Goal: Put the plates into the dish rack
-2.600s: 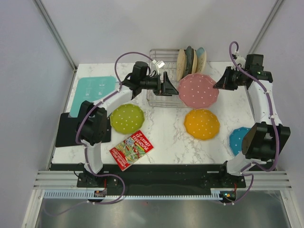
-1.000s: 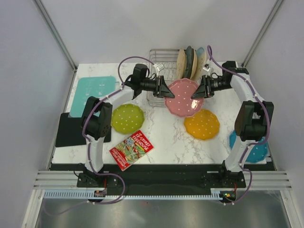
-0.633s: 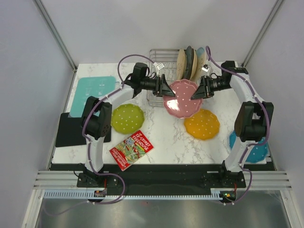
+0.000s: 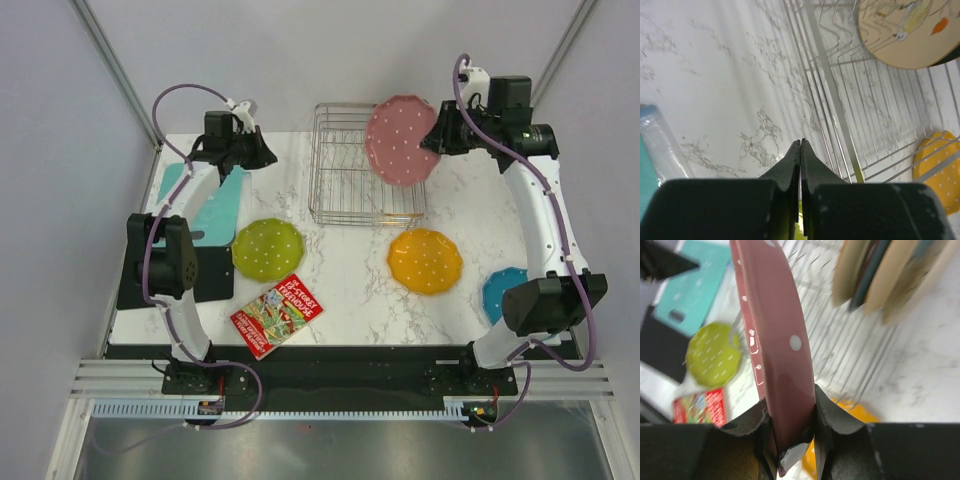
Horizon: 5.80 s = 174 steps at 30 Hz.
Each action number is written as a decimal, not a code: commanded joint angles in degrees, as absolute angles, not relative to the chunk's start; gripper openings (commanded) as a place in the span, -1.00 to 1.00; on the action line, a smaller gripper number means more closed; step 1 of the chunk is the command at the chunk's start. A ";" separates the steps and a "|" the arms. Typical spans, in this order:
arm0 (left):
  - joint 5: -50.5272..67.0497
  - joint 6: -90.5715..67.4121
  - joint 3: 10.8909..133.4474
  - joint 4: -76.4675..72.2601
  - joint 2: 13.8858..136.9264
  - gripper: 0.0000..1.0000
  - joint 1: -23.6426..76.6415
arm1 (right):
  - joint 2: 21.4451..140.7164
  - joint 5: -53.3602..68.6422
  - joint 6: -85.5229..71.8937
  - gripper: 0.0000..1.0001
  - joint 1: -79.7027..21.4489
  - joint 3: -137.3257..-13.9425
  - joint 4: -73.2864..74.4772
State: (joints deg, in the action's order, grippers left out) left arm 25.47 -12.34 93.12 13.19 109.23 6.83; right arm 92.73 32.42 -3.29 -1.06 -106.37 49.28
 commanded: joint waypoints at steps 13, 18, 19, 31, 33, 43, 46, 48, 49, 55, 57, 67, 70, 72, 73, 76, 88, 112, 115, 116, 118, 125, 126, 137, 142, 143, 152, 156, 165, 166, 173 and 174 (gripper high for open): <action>22.25 -17.31 88.25 13.45 110.31 -0.95 13.62 | 112.14 -50.34 -5.29 -1.00 -33.39 -134.03 29.28; 19.60 -18.28 80.87 9.68 103.47 -0.95 13.54 | 116.61 -59.92 1.82 -1.00 -36.82 -134.82 22.17; 18.99 -18.37 78.68 9.06 102.58 -0.95 13.54 | 117.59 -61.25 3.93 -1.00 -37.17 -135.52 21.71; 20.83 -20.74 69.09 3.43 95.36 -0.95 13.54 | 128.49 -67.06 11.34 -1.00 -37.35 -141.50 15.65; 21.00 -20.48 68.73 3.34 94.84 -0.95 13.54 | 129.55 -67.24 11.16 -1.00 -37.27 -141.24 15.73; 21.27 -19.16 67.15 2.37 93.43 -0.95 13.54 | 133.41 -65.83 7.30 -1.00 -35.07 -141.50 17.66; 21.18 -20.21 66.18 1.50 93.34 -0.95 13.45 | 135.52 -64.87 5.28 -1.00 -33.76 -143.08 19.32; 21.01 -20.74 65.22 1.14 93.25 -0.95 13.27 | 136.23 -63.12 3.18 -1.00 -33.22 -143.87 20.56; 21.01 -21.18 64.95 0.88 93.25 -0.95 13.27 | 136.84 -62.58 2.73 -1.00 -32.79 -144.22 21.09; 20.92 -20.04 63.19 0.61 93.51 -0.95 13.18 | 138.25 -58.45 0.70 -1.00 -32.08 -144.84 21.71; 20.83 -20.04 62.93 0.70 93.60 -0.95 13.18 | 138.34 -58.53 0.35 -1.00 -32.08 -144.93 21.53; 21.71 -20.83 64.33 0.35 95.45 -0.95 13.18 | 135.70 -57.57 1.58 -1.00 -32.78 -140.72 19.16; 22.06 -20.92 64.86 0.26 95.89 -0.95 13.18 | 136.66 -57.22 1.14 -1.00 -32.78 -140.10 19.51; 22.15 -20.92 64.86 0.52 95.80 -0.95 13.18 | 137.72 -57.74 0.97 -1.00 -32.70 -140.79 19.60; 22.15 -20.83 64.86 0.53 95.80 -0.95 13.18 | 138.86 -57.83 0.88 -1.00 -32.43 -141.24 19.60; 22.50 -20.39 64.51 1.05 95.36 -0.95 13.27 | 141.23 -57.57 0.18 -1.00 -31.64 -143.69 19.60; 22.33 -19.60 62.84 1.76 93.87 -0.92 13.27 | 140.10 -54.49 0.09 -0.15 -30.59 -142.48 18.02; 12.84 -1.23 60.02 20.74 90.52 0.49 0.44 | 97.74 15.45 -23.37 0.79 -33.40 -85.72 34.11; 12.31 -0.62 60.12 21.00 92.90 0.42 0.26 | 95.46 18.63 -28.20 0.77 -33.49 -75.26 26.13; 12.22 -0.27 60.12 20.92 93.94 0.41 0.18 | 94.84 19.68 -29.95 0.77 -33.49 -71.15 21.75; 11.34 -0.18 60.29 21.09 95.00 0.40 0.09 | 94.92 19.78 -31.98 0.76 -33.66 -68.57 18.73; 10.28 1.65 62.66 22.06 98.17 0.36 0.09 | 93.78 22.23 -37.52 0.71 -35.06 -58.30 3.99; 10.54 1.76 63.45 22.84 98.96 0.29 0.09 | 93.87 22.58 -38.66 0.68 -35.33 -57.14 1.78; 12.66 2.46 65.13 25.05 102.48 -0.48 0.09 | 100.54 16.26 -45.35 0.65 -41.13 -58.18 -9.75; 15.37 3.08 67.06 25.66 104.41 -0.76 0.09 | 102.04 15.30 -45.70 0.65 -41.57 -57.31 -10.46; 16.16 3.08 67.41 26.10 104.59 -0.84 0.09 | 102.22 14.94 -45.88 0.65 -41.57 -57.22 -10.72; 26.44 6.59 72.50 28.82 102.48 -0.95 -3.42 | 102.75 13.62 -46.49 0.67 -41.57 -56.51 -12.57; 34.43 8.34 77.86 34.78 103.36 -0.95 -6.76 | 101.87 13.45 -46.41 0.67 -41.57 -56.69 -12.39; 54.21 15.98 84.29 48.94 107.14 -0.95 -10.10 | 101.34 15.81 -47.55 0.69 -41.48 -57.65 -14.85; 56.06 16.61 84.37 51.04 107.75 -0.95 -10.63 | 101.34 16.52 -47.64 0.69 -41.48 -57.83 -15.03; 63.98 26.27 86.92 63.79 110.47 -0.95 -13.18 | 100.37 17.49 -47.99 0.73 -41.48 -57.74 -16.79; 64.42 28.45 87.36 65.03 110.83 -0.95 -13.18 | 100.63 17.84 -48.08 0.74 -41.57 -57.66 -17.48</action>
